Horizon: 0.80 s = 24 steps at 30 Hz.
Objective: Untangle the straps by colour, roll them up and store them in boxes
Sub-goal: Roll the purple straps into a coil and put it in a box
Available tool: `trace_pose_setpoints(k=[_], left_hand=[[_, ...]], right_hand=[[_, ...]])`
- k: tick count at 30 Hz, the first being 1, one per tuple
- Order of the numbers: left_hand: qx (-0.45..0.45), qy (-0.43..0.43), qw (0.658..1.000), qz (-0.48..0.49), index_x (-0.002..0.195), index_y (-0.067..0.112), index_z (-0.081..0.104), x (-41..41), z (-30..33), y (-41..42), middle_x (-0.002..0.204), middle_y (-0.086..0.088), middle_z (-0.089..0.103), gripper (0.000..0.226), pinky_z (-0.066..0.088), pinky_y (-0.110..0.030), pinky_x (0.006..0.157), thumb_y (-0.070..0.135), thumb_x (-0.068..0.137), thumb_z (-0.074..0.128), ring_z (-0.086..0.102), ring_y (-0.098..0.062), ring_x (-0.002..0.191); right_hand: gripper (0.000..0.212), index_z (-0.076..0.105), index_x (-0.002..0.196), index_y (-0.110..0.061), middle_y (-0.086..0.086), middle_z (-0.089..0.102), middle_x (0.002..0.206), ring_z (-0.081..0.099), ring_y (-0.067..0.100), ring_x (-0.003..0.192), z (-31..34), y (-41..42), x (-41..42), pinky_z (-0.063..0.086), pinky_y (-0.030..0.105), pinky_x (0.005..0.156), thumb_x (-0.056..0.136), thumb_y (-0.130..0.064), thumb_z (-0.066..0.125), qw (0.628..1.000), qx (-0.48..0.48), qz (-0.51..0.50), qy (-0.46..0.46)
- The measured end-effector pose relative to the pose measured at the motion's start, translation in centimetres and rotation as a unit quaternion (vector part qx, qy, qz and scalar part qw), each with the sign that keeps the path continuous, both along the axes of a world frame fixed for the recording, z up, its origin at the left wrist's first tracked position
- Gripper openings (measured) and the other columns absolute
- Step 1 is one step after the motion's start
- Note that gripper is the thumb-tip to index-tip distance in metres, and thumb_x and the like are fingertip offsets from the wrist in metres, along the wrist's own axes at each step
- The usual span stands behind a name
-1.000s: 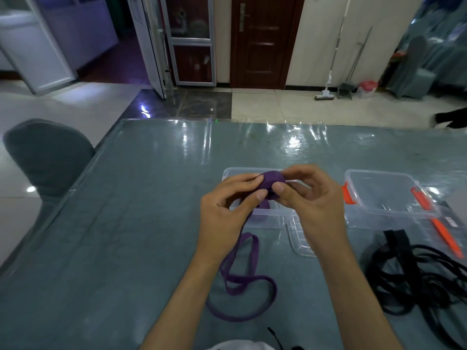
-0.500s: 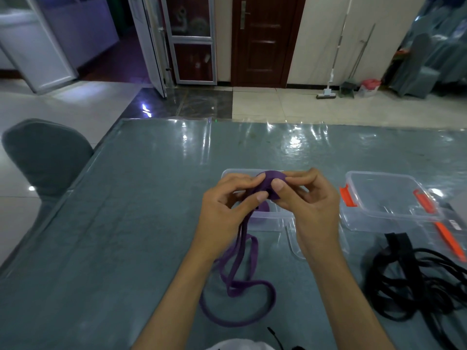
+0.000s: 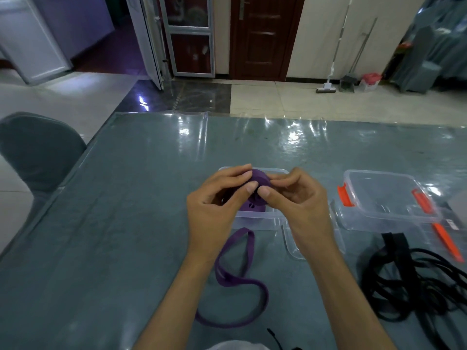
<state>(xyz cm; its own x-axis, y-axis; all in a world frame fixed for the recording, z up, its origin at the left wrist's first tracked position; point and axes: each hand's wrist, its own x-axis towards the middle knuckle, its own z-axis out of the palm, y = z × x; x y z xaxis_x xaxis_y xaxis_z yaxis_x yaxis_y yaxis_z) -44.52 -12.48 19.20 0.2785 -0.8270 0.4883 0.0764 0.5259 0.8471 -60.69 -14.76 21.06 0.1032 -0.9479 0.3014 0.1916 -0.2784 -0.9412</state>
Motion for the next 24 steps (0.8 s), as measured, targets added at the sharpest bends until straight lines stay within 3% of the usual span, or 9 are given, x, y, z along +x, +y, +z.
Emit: trace_pose_setpoints(k=[5, 8, 11, 14, 16, 19, 24], left_hand=[[0.028, -0.026, 0.998, -0.051, 0.122, 0.030, 0.079, 0.2, 0.0, -0.4, 0.120, 0.004, 0.073, 0.038, 0.056, -0.021, 0.096, 0.011, 0.090, 0.083, 0.072, -0.016, 0.113], [0.028, -0.068, 0.995, -0.069, 0.127, 0.033, 0.077, 0.9, 0.3, -0.9, 0.117, 0.007, 0.074, 0.046, 0.055, -0.021, 0.096, 0.007, 0.090, 0.083, 0.072, -0.016, 0.111], [0.023, -0.075, 0.995, -0.062, 0.127, 0.035, 0.074, 1.2, 0.2, -0.7, 0.120, 0.006, 0.076, 0.048, 0.057, -0.026, 0.099, 0.009, 0.089, 0.085, 0.073, -0.022, 0.116], [0.029, -0.023, 0.998, -0.049, 0.115, 0.036, 0.074, 0.4, 0.1, -0.3, 0.116, 0.002, 0.078, 0.040, 0.059, -0.025, 0.093, 0.012, 0.087, 0.087, 0.075, -0.024, 0.111], [0.027, -0.002, 0.999, -0.038, 0.111, 0.034, 0.076, -0.1, 0.1, -0.1, 0.113, 0.000, 0.078, 0.034, 0.059, -0.025, 0.090, 0.012, 0.087, 0.086, 0.076, -0.025, 0.107], [0.023, -0.011, 0.999, -0.030, 0.112, 0.031, 0.076, 0.0, 0.5, -0.2, 0.112, 0.000, 0.078, 0.029, 0.059, -0.024, 0.088, 0.014, 0.090, 0.084, 0.076, -0.025, 0.106], [0.020, -0.037, 0.997, -0.064, 0.108, 0.034, 0.077, 1.1, 1.1, -0.4, 0.115, 0.001, 0.079, 0.029, 0.060, -0.025, 0.090, 0.014, 0.090, 0.085, 0.076, -0.024, 0.110]], right_hand=[[0.024, 0.079, 0.103, -0.031, 0.009, 0.080, 0.109, 0.077, 0.033, 0.107, 0.1, -0.3, 0.3, 0.060, 0.061, 0.097, 0.083, -0.019, 0.085, 0.999, -0.039, -0.034, -0.012], [0.017, 0.077, 0.091, -0.029, 0.016, 0.077, 0.113, 0.073, 0.040, 0.113, 0.2, -0.3, 0.6, 0.054, 0.069, 0.100, 0.080, -0.020, 0.086, 0.999, -0.017, -0.025, -0.034], [0.022, 0.071, 0.081, -0.028, 0.013, 0.078, 0.106, 0.075, 0.039, 0.105, 0.5, -0.6, -0.1, 0.058, 0.067, 0.094, 0.074, -0.027, 0.092, 1.000, 0.004, -0.028, -0.007], [0.028, 0.074, 0.094, -0.031, 0.008, 0.078, 0.100, 0.077, 0.032, 0.098, 0.7, -0.7, -0.4, 0.062, 0.063, 0.087, 0.076, -0.040, 0.093, 0.999, -0.005, -0.026, 0.018], [0.024, 0.075, 0.103, -0.033, 0.006, 0.078, 0.103, 0.076, 0.032, 0.101, 0.3, -0.5, 0.0, 0.061, 0.067, 0.085, 0.083, -0.041, 0.088, 0.999, -0.016, -0.023, 0.017], [0.027, 0.074, 0.098, -0.028, 0.009, 0.078, 0.108, 0.074, 0.040, 0.107, -0.4, -0.2, 0.4, 0.057, 0.072, 0.089, 0.084, -0.048, 0.086, 1.000, -0.005, -0.009, -0.010], [0.027, 0.075, 0.096, -0.023, 0.011, 0.080, 0.109, 0.077, 0.034, 0.107, -0.4, -0.3, -0.3, 0.060, 0.062, 0.095, 0.079, -0.034, 0.092, 0.999, -0.016, -0.021, 0.022]])
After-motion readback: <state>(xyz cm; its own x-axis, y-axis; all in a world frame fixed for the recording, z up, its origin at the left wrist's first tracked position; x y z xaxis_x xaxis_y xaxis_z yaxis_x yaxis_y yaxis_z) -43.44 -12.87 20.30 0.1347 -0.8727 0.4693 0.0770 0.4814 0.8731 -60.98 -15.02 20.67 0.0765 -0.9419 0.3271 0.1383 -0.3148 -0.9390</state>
